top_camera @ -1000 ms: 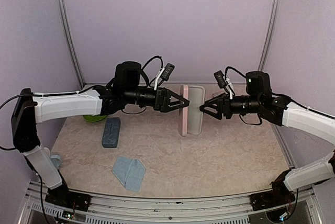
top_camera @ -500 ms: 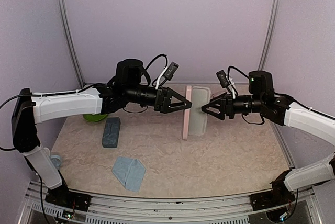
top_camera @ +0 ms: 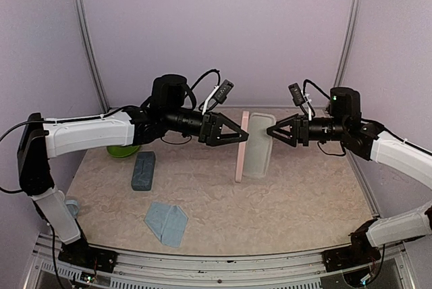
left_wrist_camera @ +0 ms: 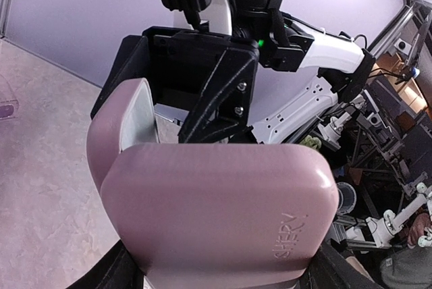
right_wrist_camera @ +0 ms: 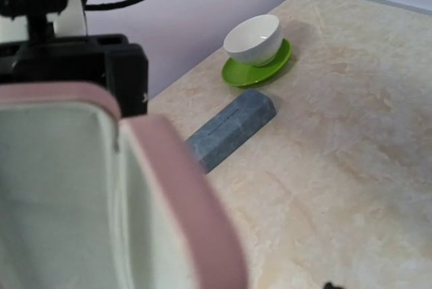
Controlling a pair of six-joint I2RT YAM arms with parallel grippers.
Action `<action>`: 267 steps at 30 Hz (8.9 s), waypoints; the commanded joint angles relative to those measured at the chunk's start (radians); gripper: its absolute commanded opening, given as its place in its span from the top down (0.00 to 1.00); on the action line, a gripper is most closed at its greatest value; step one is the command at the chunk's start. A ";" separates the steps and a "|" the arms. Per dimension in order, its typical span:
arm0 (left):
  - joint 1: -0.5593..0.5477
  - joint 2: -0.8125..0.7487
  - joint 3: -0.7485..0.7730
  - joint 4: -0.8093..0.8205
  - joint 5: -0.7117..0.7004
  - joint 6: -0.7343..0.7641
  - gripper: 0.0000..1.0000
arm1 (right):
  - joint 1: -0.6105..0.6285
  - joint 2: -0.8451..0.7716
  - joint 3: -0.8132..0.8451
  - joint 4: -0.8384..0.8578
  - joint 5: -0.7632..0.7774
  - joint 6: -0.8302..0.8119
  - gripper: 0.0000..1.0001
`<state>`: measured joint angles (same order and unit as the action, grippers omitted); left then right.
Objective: Organize the sunglasses
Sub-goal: Open the sunglasses case, then pass from the left arm to the right, then pass from the right arm to the left, then place the sunglasses case at the center of the board, then move the glasses cleaning cloth to the center of the board.
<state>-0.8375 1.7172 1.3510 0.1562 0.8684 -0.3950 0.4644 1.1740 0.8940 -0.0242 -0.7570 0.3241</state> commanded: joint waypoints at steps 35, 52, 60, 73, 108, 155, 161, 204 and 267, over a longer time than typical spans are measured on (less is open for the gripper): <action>-0.017 -0.019 0.025 0.019 -0.052 -0.008 0.05 | -0.027 0.017 -0.027 0.169 -0.270 0.221 0.95; -0.028 -0.175 -0.069 -0.002 -0.521 0.105 0.04 | -0.035 -0.002 0.054 0.013 0.128 0.399 1.00; -0.081 -0.141 -0.021 -0.061 -0.704 0.145 0.13 | -0.037 -0.016 0.051 -0.055 0.386 0.644 1.00; -0.105 0.059 0.237 -0.314 -0.765 0.207 0.20 | -0.038 -0.050 -0.052 0.024 0.376 0.700 1.00; -0.110 0.145 0.318 -0.388 -0.779 0.127 0.87 | -0.042 0.003 -0.044 0.098 0.264 0.555 0.62; 0.176 0.415 0.304 -0.660 -0.970 0.701 0.72 | -0.153 -0.089 -0.035 -0.264 0.393 0.385 0.26; 0.176 0.398 0.310 -0.661 -0.962 0.687 0.63 | -0.153 -0.070 -0.035 -0.241 0.395 0.398 0.26; 0.247 -0.438 -0.192 -0.723 -1.094 0.155 0.22 | 0.292 0.045 -0.038 -0.216 0.507 0.067 0.27; 0.322 -0.964 -0.704 -0.504 -0.977 0.131 0.01 | 0.747 1.067 0.703 -0.352 0.597 -0.076 0.93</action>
<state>-0.5220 0.7547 0.6613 -0.3717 -0.1158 -0.2756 1.1969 2.2276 1.6093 -0.3706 -0.1528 0.2531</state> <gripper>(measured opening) 0.986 0.105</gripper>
